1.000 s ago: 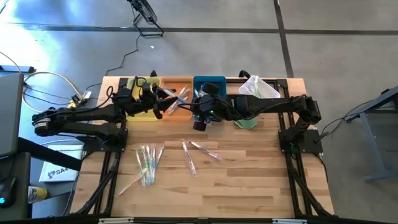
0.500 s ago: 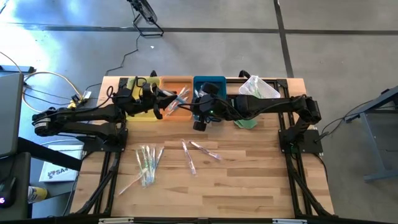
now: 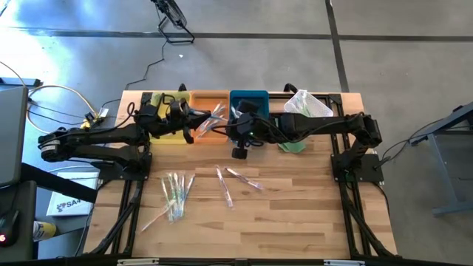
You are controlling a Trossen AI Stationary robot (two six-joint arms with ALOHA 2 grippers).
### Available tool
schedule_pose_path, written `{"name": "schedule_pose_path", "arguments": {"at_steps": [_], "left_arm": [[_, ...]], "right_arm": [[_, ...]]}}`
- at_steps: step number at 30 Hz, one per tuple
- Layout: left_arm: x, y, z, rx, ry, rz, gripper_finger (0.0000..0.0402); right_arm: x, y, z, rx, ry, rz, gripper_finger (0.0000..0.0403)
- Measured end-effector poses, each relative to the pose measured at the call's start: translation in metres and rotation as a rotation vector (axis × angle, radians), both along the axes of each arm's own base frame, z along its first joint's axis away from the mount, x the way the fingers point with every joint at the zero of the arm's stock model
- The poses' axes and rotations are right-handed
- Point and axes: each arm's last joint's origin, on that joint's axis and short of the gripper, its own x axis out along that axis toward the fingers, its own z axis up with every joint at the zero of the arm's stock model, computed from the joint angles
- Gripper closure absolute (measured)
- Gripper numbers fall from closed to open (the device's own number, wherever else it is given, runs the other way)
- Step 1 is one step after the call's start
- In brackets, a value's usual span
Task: Pick & Place Toothbrushes
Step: Put the blue toothbrush into the orange bin
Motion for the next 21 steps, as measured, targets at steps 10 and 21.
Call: {"name": "schedule_pose_path", "arguments": {"at_steps": [10,21], "left_arm": [[0.0,0.004,-0.008,0.081,0.109,0.037,0.0383],[-0.024,0.052,-0.025,-0.036,0.26,0.123,0.0383]], "right_arm": [[-0.025,0.001,0.012,-0.077,0.071,-0.12,0.0375],[-0.057,0.007,0.001,0.157,0.278,-0.209,0.0397]]}}
